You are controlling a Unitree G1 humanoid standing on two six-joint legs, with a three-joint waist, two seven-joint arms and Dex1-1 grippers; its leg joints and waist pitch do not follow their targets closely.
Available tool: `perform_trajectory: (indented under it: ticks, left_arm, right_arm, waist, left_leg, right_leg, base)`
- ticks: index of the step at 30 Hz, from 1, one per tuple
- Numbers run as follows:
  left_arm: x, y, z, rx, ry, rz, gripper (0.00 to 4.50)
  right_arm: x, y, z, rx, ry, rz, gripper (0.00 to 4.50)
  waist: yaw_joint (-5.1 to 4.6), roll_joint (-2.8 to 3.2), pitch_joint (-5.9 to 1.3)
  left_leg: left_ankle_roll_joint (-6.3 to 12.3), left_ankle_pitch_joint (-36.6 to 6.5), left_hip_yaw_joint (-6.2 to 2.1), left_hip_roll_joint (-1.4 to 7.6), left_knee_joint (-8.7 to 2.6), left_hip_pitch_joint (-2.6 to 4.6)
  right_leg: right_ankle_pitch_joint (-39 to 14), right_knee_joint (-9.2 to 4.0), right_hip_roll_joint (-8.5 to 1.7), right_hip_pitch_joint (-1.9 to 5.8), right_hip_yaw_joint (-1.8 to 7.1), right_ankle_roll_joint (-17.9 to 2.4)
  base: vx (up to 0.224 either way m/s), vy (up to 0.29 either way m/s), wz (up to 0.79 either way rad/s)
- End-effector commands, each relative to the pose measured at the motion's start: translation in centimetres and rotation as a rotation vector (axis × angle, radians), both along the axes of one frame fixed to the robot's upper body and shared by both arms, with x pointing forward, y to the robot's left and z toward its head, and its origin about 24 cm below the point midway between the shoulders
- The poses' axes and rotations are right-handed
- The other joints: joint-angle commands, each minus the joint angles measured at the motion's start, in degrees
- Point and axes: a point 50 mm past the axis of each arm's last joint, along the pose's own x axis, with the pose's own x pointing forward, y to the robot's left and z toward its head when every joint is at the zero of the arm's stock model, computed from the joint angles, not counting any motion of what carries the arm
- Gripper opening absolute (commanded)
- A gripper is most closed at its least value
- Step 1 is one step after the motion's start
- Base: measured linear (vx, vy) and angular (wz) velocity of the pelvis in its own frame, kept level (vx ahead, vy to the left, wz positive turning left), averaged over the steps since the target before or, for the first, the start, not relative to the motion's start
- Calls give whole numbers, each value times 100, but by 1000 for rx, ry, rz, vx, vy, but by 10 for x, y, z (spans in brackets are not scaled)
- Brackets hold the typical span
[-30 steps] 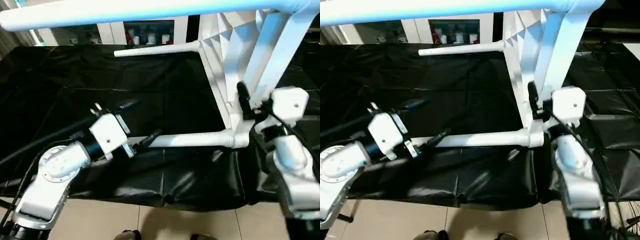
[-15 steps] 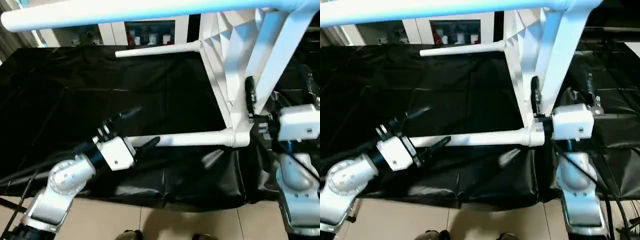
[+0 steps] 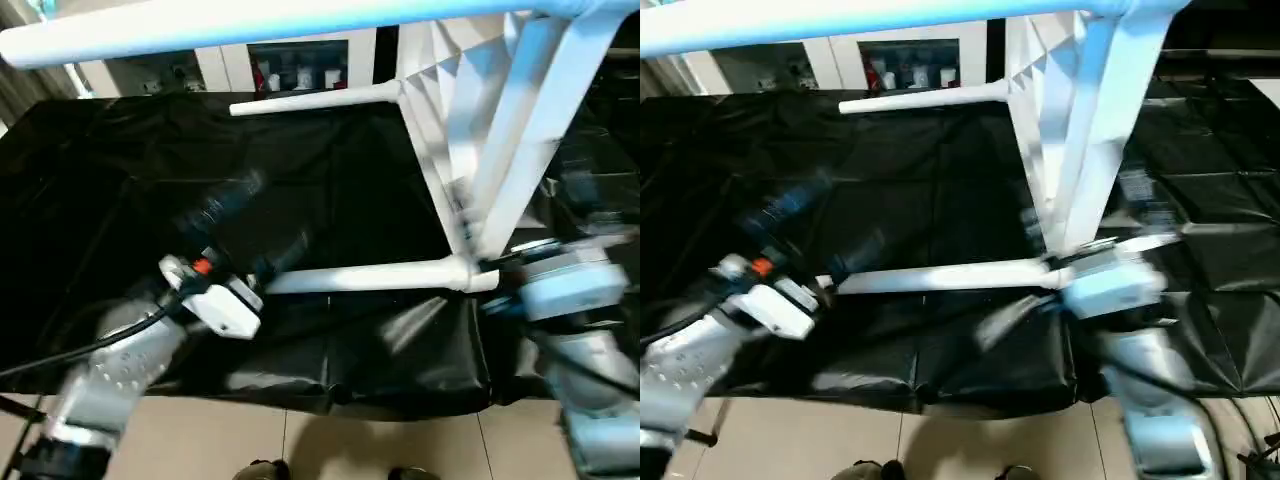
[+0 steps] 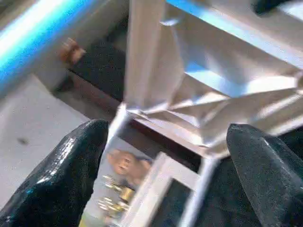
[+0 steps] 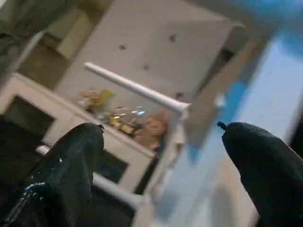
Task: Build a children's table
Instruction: Flip table
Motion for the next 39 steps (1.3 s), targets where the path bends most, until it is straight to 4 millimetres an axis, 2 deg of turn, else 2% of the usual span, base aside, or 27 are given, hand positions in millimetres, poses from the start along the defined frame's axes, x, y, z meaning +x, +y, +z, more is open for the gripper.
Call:
perform_trajectory:
  ticks: [1,3,4,6,8,10,12,15,16,18,19,22,24,29,30,33,37,39]
  left_arm:
    - [-3,1,19,3,-142,32,450]
    - [-3,1,20,3,-145,33,450]
    - [-2,3,32,-6,-240,62,450]
    - [-2,3,42,-7,-302,69,450]
    - [-3,1,48,-7,-337,62,450]
    - [-4,-1,58,-12,-388,57,450]
    - [-4,0,64,-17,-422,70,450]
    - [-1,5,71,-9,-459,106,450]
    - [1,7,73,0,-467,124,450]
    - [4,11,75,18,-475,152,450]
    - [7,14,77,30,-478,171,450]
    - [14,24,82,75,-479,230,450]
    - [19,31,84,101,-475,268,450]
    - [29,43,86,145,-452,340,450]
    - [35,49,87,164,-435,382,450]
    - [38,52,89,168,-423,401,450]
    - [47,63,93,172,-413,460,450]
    - [50,66,96,167,-415,469,450]
  right_arm:
    - [7,11,-8,-42,74,44,447]
    - [7,11,-8,-43,75,45,447]
    - [12,18,-16,-69,129,70,447]
    - [18,23,-27,-101,196,70,447]
    - [18,25,-30,-119,196,75,447]
    - [19,33,-31,-31,249,125,447]
    - [19,40,-30,54,317,201,447]
    - [18,49,-28,45,350,303,447]
    - [17,50,-28,38,343,317,447]
    - [18,50,-26,34,333,322,447]
    - [19,51,-25,41,324,321,447]
    - [20,55,-16,84,294,343,447]
    - [19,58,-6,124,278,380,447]
    - [18,63,8,168,231,423,447]
    - [17,65,14,178,207,443,447]
    - [17,66,17,188,202,461,447]
    - [12,71,28,210,195,540,447]
    - [10,72,28,208,202,564,447]
  waist:
    - [-1,-44,-333]
    - [10,-35,-331]
    - [9,-51,-339]
    - [7,-29,-343]
    - [27,-51,-350]
    - [37,-35,-367]
    - [38,-21,-355]
    - [54,2,-344]
    - [50,-25,-348]
    - [47,-24,-338]
    - [55,-37,-340]
    - [46,-22,-332]
    - [59,-11,-335]
    - [71,-3,-367]
    - [86,17,-370]
    - [90,15,-379]
    - [113,82,-398]
    - [123,70,-395]
  left_leg:
    - [388,-1783,-181,269,-403,140]
    - [393,-1719,-178,267,-392,138]
    - [405,-1700,-174,263,-384,135]
    - [421,-1652,-178,254,-370,130]
    - [401,-1605,-183,259,-365,127]
    - [440,-1616,-177,256,-351,129]
    - [456,-1692,-194,262,-356,118]
    - [309,-1886,-207,272,-371,123]
    - [269,-1963,-205,270,-370,120]
    - [222,-2014,-199,259,-378,118]
    - [190,-2057,-199,255,-378,131]
    - [133,-2120,-216,239,-390,114]
    - [84,-2150,-219,243,-388,130]
    - [64,-2030,-232,235,-385,116]
    - [62,-1988,-226,240,-381,127]
    - [62,-1925,-226,229,-376,116]
    - [41,-1938,-235,221,-362,122]
    - [36,-1911,-238,232,-371,121]
  right_leg:
    - [-1052,-352,-203,220,134,-955]
    - [-1005,-345,-215,214,140,-1003]
    - [-971,-335,-207,212,140,-1030]
    - [-909,-326,-205,215,133,-1077]
    - [-885,-318,-217,218,136,-1120]
    - [-787,-294,-224,210,143,-1145]
    - [-766,-281,-218,207,137,-1149]
    - [-945,-284,-215,193,137,-1125]
    - [-1011,-291,-215,191,138,-1097]
    - [-1165,-307,-217,182,142,-1056]
    - [-1282,-316,-221,168,145,-1034]
    - [-1502,-309,-227,155,142,-944]
    - [-1518,-315,-223,129,149,-919]
    - [-1262,-269,-216,133,143,-925]
    - [-1161,-266,-213,120,147,-943]
    - [-1008,-246,-216,131,144,-1011]
    - [-803,-214,-205,142,137,-1032]
    - [-716,-214,-210,140,137,-1031]
  base:
    - [0,0,0]
    - [0,0,0]
    - [0,0,0]
    - [0,0,0]
    - [0,0,0]
    - [0,0,0]
    - [0,0,0]
    - [0,0,0]
    - [0,0,0]
    - [0,0,0]
    - [0,0,0]
    - [0,0,0]
    - [0,0,0]
    - [0,0,0]
    - [0,0,0]
    - [0,0,0]
    - [0,0,0]
    - [0,0,0]
